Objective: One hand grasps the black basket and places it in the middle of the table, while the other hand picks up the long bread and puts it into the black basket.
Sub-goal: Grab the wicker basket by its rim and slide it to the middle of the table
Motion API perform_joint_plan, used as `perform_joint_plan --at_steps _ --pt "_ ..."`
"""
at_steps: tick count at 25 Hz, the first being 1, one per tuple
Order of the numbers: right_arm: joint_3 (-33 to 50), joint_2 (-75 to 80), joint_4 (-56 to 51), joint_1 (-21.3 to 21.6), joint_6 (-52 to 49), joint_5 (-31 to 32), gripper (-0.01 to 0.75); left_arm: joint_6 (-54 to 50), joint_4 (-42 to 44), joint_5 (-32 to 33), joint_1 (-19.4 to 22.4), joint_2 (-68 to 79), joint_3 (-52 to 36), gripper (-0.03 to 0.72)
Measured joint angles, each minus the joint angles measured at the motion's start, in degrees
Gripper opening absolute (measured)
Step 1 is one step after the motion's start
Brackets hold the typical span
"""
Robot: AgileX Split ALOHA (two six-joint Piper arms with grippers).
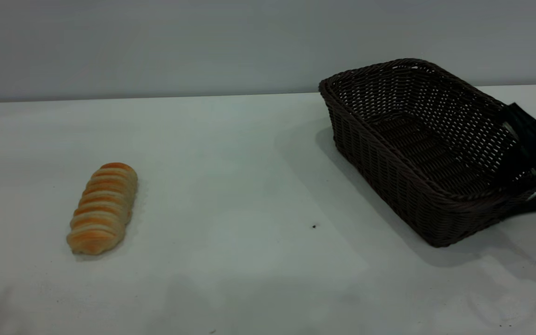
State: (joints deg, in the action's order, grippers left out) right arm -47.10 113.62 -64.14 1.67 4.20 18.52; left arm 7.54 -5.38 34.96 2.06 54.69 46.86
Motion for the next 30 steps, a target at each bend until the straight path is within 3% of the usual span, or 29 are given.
perform_joint_plan --at_steps 2,9,16,18,24,30 --pt "-0.11 0.0 -1.42 0.0 -0.43 -0.05 0.097 0.0 0.0 0.0 0.0 0.0 0.0 0.592" --pt "-6.29 0.59 4.98 0.0 2.03 5.93 0.088 0.0 0.0 0.0 0.0 0.0 0.0 0.592" --pt "-26.21 4.11 28.7 -1.04 4.24 28.38 0.088 0.04 0.0 0.0 0.0 0.0 0.0 0.592" --pt "-30.71 6.06 32.59 -2.6 5.84 32.29 0.088 0.04 0.0 -0.05 0.0 0.0 0.0 0.592" --pt "-37.2 12.27 34.02 -7.52 8.22 33.52 0.088 0.19 0.0 -0.29 0.0 0.0 0.0 0.592" --pt "-37.71 16.08 33.13 -8.73 12.27 29.65 0.09 0.19 -0.94 -2.42 0.0 3.85 0.0 0.592"
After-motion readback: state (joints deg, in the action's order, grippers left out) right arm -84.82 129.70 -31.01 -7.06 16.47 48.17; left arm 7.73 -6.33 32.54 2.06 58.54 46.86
